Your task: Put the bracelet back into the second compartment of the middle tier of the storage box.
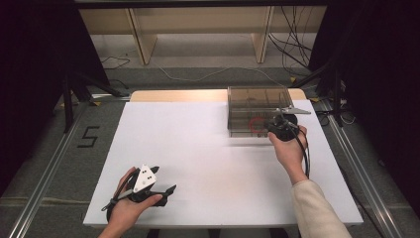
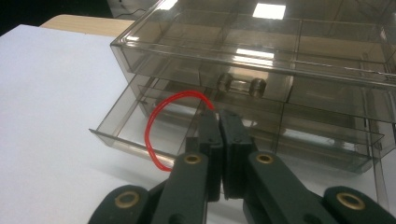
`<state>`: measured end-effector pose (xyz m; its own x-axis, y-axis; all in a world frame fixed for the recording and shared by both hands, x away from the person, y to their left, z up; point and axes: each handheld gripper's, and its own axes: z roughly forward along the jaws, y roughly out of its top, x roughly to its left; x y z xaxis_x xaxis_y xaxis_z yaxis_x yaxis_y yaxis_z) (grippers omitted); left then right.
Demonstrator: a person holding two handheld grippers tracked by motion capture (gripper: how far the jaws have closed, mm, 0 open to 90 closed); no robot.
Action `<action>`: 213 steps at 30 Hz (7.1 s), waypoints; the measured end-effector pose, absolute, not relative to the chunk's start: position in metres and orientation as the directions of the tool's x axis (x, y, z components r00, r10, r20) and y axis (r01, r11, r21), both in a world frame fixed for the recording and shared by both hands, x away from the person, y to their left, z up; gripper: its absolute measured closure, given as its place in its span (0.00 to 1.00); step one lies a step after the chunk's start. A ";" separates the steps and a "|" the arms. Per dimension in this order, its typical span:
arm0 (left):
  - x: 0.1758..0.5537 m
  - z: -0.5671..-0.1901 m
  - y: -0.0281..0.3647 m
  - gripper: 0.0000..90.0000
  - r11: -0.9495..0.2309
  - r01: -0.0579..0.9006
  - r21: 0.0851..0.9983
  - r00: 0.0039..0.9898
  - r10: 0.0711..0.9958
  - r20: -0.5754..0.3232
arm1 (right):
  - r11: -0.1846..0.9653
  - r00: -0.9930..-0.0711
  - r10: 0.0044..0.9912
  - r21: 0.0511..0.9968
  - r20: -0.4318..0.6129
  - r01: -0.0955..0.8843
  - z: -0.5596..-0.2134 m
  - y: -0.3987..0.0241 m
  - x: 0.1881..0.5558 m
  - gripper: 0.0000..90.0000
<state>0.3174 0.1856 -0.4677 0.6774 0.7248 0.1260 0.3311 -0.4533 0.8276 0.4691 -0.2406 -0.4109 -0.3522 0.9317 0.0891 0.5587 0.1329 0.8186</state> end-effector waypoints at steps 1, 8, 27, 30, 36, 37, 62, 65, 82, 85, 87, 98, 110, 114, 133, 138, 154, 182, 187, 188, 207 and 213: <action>0.317 -0.468 0.186 0.18 -0.454 0.331 0.827 0.678 0.725 0.126 | 0.134 -0.354 0.931 0.819 0.089 0.558 -0.412 -0.241 0.470 0.99; 0.317 -0.468 0.185 0.18 -0.455 0.330 0.827 0.679 0.723 0.127 | 0.135 -0.349 0.933 0.813 0.089 0.566 -0.414 -0.241 0.473 0.99; 0.317 -0.468 0.185 0.18 -0.455 0.330 0.827 0.680 0.723 0.126 | 0.128 -0.336 0.937 0.804 0.094 0.580 -0.418 -0.242 0.481 0.99; 0.317 -0.468 0.185 0.18 -0.455 0.330 0.827 0.680 0.723 0.126 | 0.126 -0.335 0.937 0.804 0.095 0.581 -0.417 -0.241 0.482 0.99; 0.317 -0.468 0.185 0.18 -0.455 0.330 0.827 0.679 0.723 0.126 | 0.130 -0.335 0.938 0.803 0.091 0.581 -0.419 -0.240 0.484 0.99; 0.317 -0.468 0.185 0.18 -0.454 0.330 0.827 0.679 0.723 0.126 | 0.130 -0.335 0.938 0.803 0.090 0.581 -0.419 -0.240 0.485 0.99; 0.318 -0.468 0.185 0.18 -0.452 0.331 0.828 0.679 0.724 0.124 | 0.121 -0.299 0.951 0.797 0.079 0.592 -0.423 -0.247 0.488 0.99; 0.318 -0.468 0.185 0.18 -0.452 0.332 0.828 0.679 0.724 0.123 | 0.122 -0.300 0.951 0.796 0.078 0.592 -0.423 -0.248 0.488 0.99; 0.318 -0.468 0.185 0.18 -0.447 0.333 0.830 0.677 0.726 0.119 | 0.118 -0.286 0.955 0.791 0.075 0.600 -0.426 -0.251 0.489 0.99; 0.318 -0.468 0.185 0.18 -0.452 0.332 0.828 0.679 0.724 0.123 | 0.118 -0.281 0.957 0.790 0.071 0.601 -0.427 -0.252 0.490 0.99; 0.318 -0.468 0.185 0.18 -0.452 0.333 0.828 0.679 0.724 0.122 | 0.118 -0.281 0.957 0.790 0.071 0.602 -0.427 -0.252 0.490 0.99; 0.318 -0.468 0.185 0.18 -0.453 0.332 0.828 0.680 0.723 0.123 | 0.118 -0.270 0.961 0.788 0.063 0.604 -0.429 -0.253 0.492 0.99; 0.318 -0.468 0.185 0.18 -0.452 0.332 0.828 0.681 0.722 0.122 | 0.124 -0.268 0.962 0.785 0.055 0.608 -0.433 -0.251 0.496 0.99; 0.318 -0.468 0.185 0.18 -0.452 0.331 0.828 0.681 0.722 0.123 | 0.129 -0.266 0.963 0.784 0.048 0.607 -0.434 -0.251 0.497 0.99; 0.317 -0.468 0.185 0.18 -0.453 0.330 0.828 0.681 0.722 0.123 | 0.152 -0.283 0.958 0.770 0.039 0.620 -0.440 -0.248 0.501 0.99; 0.317 -0.468 0.185 0.18 -0.453 0.330 0.828 0.681 0.722 0.123 | 0.156 -0.287 0.957 0.766 0.039 0.623 -0.440 -0.246 0.501 0.99; 0.317 -0.468 0.185 0.18 -0.452 0.330 0.829 0.682 0.721 0.122 | 0.167 -0.297 0.954 0.750 0.041 0.640 -0.444 -0.247 0.503 0.98; 0.318 -0.468 0.184 0.18 -0.448 0.331 0.831 0.681 0.723 0.118 | 0.136 -0.291 0.953 0.751 0.079 0.646 -0.444 -0.252 0.503 0.85; 0.318 -0.468 0.184 0.18 -0.448 0.332 0.830 0.681 0.723 0.117 | 0.123 -0.288 0.953 0.754 0.091 0.645 -0.442 -0.253 0.502 0.81; 0.318 -0.468 0.184 0.18 -0.448 0.332 0.830 0.681 0.723 0.117 | 0.122 -0.289 0.953 0.755 0.093 0.644 -0.442 -0.254 0.502 0.80; 0.317 -0.468 0.184 0.18 -0.445 0.331 0.832 0.679 0.725 0.118 | 0.132 -0.318 0.942 0.758 0.104 0.638 -0.429 -0.257 0.487 0.57; 0.317 -0.468 0.183 0.18 -0.445 0.333 0.831 0.681 0.723 0.114 | 0.141 -0.326 0.940 0.759 0.098 0.635 -0.426 -0.258 0.479 0.48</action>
<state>0.3168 0.1833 -0.4683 0.6814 0.7230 0.1136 0.3331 -0.4446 0.8315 0.4790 -0.2579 -0.4257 -0.3262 0.9402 0.0982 0.6354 0.1411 0.7592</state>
